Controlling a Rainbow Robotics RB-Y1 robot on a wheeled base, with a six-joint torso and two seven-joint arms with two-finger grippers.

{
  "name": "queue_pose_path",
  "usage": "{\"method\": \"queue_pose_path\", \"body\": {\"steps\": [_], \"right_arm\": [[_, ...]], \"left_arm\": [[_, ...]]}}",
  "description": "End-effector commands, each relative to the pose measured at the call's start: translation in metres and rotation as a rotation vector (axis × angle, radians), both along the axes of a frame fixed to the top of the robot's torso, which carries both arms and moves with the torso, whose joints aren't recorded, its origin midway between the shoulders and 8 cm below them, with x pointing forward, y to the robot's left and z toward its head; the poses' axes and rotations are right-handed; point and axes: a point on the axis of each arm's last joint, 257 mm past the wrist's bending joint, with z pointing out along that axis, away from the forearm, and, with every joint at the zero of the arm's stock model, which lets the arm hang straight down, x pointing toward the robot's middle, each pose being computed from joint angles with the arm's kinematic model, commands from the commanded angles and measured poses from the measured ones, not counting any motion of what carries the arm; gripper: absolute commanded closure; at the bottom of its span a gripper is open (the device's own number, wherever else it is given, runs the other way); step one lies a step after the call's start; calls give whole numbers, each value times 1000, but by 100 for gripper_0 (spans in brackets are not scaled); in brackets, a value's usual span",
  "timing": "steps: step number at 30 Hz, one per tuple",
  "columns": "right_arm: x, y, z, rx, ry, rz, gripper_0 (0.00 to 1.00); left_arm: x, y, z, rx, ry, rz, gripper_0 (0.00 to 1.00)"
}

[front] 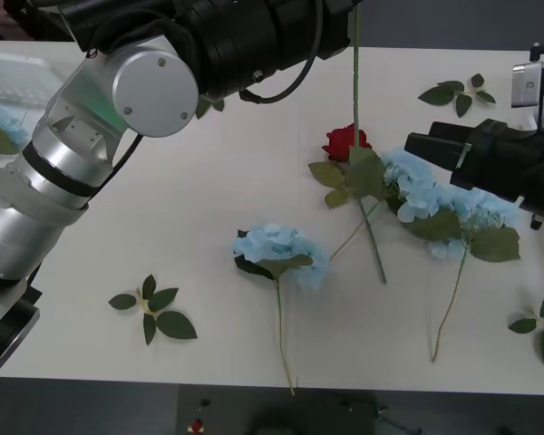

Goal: Put the red flowers into the right box and the blue flowers into the left box

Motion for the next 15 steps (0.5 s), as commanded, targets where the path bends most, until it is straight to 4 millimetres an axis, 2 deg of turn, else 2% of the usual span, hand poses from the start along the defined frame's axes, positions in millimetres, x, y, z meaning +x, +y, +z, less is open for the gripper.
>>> {"method": "queue_pose_path", "body": {"steps": [1,9,15], "right_arm": [[-7,19,20,-11,-143,43,6],[2,50,28,46,-284,35,6],[22,82,37,96,-333,43,6]], "left_arm": [[-15,-12,25,-54,8,-43,100],[-15,-12,25,-54,8,-43,100],[-15,-12,25,-54,8,-43,100]]}}
